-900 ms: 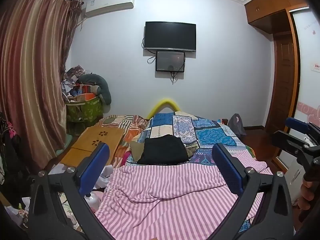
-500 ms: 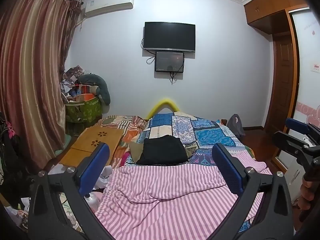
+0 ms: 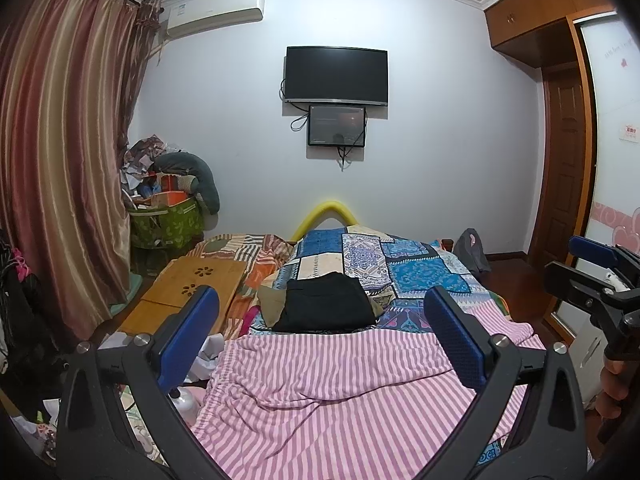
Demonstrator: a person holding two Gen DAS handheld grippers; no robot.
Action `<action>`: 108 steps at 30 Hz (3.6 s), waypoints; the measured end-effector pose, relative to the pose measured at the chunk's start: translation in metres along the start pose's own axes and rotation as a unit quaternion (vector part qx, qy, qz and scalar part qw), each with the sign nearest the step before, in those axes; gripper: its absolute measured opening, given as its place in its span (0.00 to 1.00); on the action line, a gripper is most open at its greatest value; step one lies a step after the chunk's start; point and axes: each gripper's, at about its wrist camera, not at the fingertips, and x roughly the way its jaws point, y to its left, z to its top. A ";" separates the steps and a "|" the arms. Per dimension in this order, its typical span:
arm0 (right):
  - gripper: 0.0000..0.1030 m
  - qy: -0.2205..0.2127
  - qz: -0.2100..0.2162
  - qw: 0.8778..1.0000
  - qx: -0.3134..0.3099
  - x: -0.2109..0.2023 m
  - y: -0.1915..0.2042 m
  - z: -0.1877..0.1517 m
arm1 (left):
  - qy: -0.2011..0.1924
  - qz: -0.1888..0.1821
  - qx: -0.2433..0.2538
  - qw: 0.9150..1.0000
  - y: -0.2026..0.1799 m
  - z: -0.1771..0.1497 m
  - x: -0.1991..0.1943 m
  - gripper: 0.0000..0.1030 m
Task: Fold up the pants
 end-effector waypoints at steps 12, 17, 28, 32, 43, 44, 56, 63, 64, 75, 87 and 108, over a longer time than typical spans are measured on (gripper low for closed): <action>1.00 -0.001 -0.003 1.000 0.003 -0.003 -0.008 0.000 | 0.000 -0.005 0.002 1.000 -0.001 0.003 -0.004 1.00; 1.00 -0.001 -0.003 1.000 0.004 -0.003 -0.008 0.000 | -0.003 -0.008 0.004 1.000 -0.002 0.005 -0.005 1.00; 1.00 -0.001 -0.003 1.000 0.007 -0.006 -0.009 0.003 | -0.003 -0.008 0.006 1.000 -0.004 0.003 -0.004 1.00; 1.00 -0.001 -0.002 1.000 0.008 -0.005 -0.010 0.003 | -0.002 -0.009 0.005 1.000 -0.003 0.003 -0.004 1.00; 1.00 -0.001 -0.002 1.000 0.009 -0.006 -0.010 0.003 | -0.002 -0.009 0.005 1.000 -0.003 0.003 -0.004 1.00; 1.00 -0.001 -0.002 1.000 0.008 -0.006 -0.010 0.003 | -0.003 -0.008 0.005 1.000 -0.003 0.003 -0.004 1.00; 1.00 0.001 0.000 1.000 0.009 -0.003 -0.008 0.002 | 0.000 -0.007 0.004 1.000 -0.001 0.001 0.000 1.00; 1.00 0.017 -0.009 1.000 0.010 0.014 -0.012 -0.002 | 0.009 -0.005 0.004 1.000 0.005 0.002 0.014 1.00; 1.00 0.018 -0.011 1.000 0.010 0.015 -0.014 -0.002 | 0.012 -0.004 0.005 1.000 0.007 0.002 0.018 1.00; 1.00 0.060 -0.042 0.997 -0.004 0.066 -0.055 -0.019 | 0.051 0.042 0.003 0.998 0.051 0.011 0.092 1.00; 1.00 0.148 -0.077 0.986 0.004 0.150 -0.128 -0.040 | 0.190 0.086 0.005 0.978 0.121 -0.038 0.243 1.00; 0.80 0.370 -0.005 0.928 -0.038 0.321 -0.186 -0.136 | 0.399 0.096 -0.057 0.910 0.202 -0.174 0.415 0.82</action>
